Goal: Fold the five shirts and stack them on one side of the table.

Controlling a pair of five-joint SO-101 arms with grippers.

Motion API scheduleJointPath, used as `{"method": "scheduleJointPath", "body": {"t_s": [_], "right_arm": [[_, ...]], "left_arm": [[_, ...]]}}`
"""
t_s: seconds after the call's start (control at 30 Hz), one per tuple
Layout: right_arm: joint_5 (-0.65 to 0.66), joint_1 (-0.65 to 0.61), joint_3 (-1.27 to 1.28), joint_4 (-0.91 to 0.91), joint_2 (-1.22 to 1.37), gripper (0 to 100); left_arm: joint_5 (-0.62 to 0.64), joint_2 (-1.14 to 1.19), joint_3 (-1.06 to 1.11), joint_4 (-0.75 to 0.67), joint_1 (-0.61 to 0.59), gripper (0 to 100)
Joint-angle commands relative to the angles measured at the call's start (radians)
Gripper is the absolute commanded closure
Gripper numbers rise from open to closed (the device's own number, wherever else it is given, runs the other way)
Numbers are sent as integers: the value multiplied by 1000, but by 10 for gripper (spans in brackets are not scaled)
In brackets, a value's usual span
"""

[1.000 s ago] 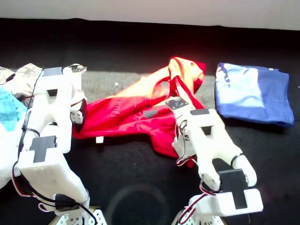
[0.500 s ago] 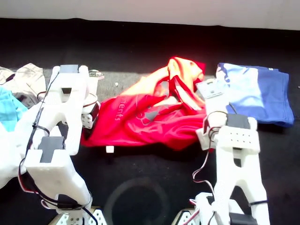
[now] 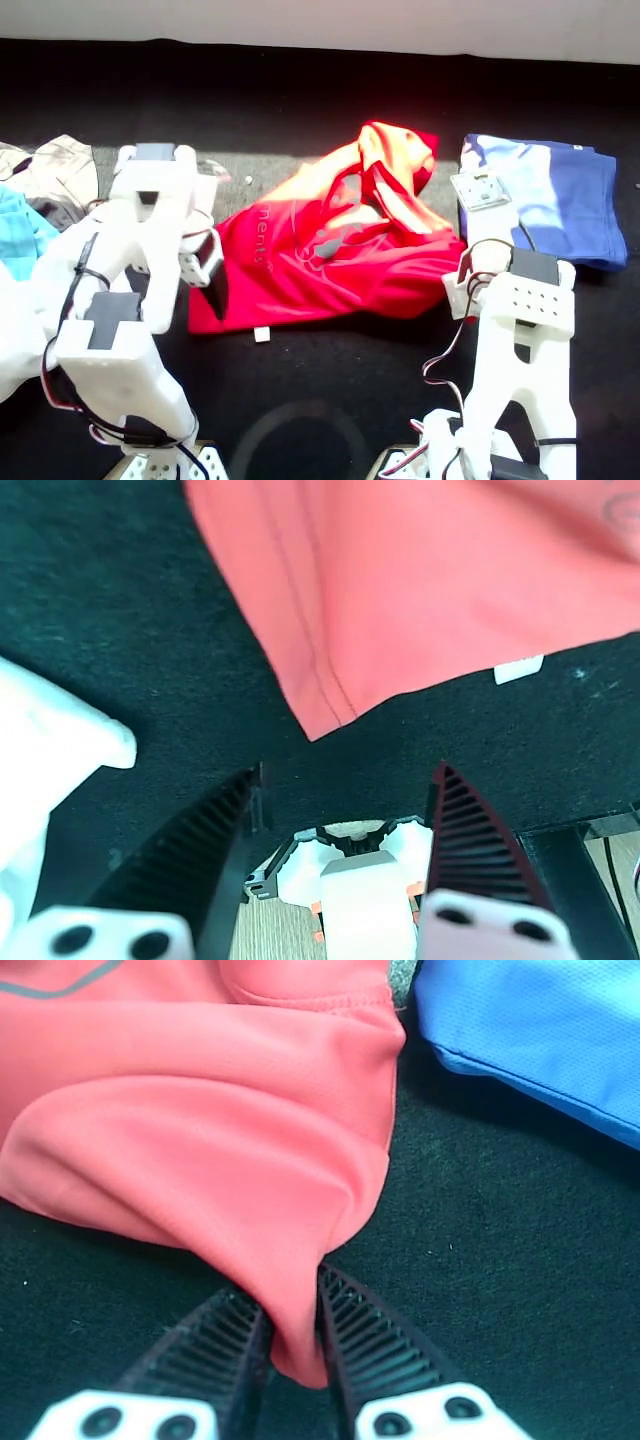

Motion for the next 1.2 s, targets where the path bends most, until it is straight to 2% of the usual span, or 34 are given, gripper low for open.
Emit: {"method": "scheduleJointPath", "body": {"t_s": [0.0, 0.13, 0.37, 0.7, 0.93, 1.17], "right_arm": [[12, 8, -4, -15, -38, 993], [12, 8, -4, -15, -38, 993], [12, 8, -5, -13, -38, 993], [12, 8, -5, -13, -38, 993], [12, 8, -5, -13, -38, 993], [12, 8, -5, -13, -38, 993]], "left_arm": [[17, -53, 50, -91, 31, 748], [17, -44, 107, -290, 4, 748], [-55, -42, 260, -393, -2, 748], [-55, -145, 278, -348, -62, 748], [-101, -209, 341, -361, -65, 748], [-98, -208, 469, -543, -67, 748]]}}
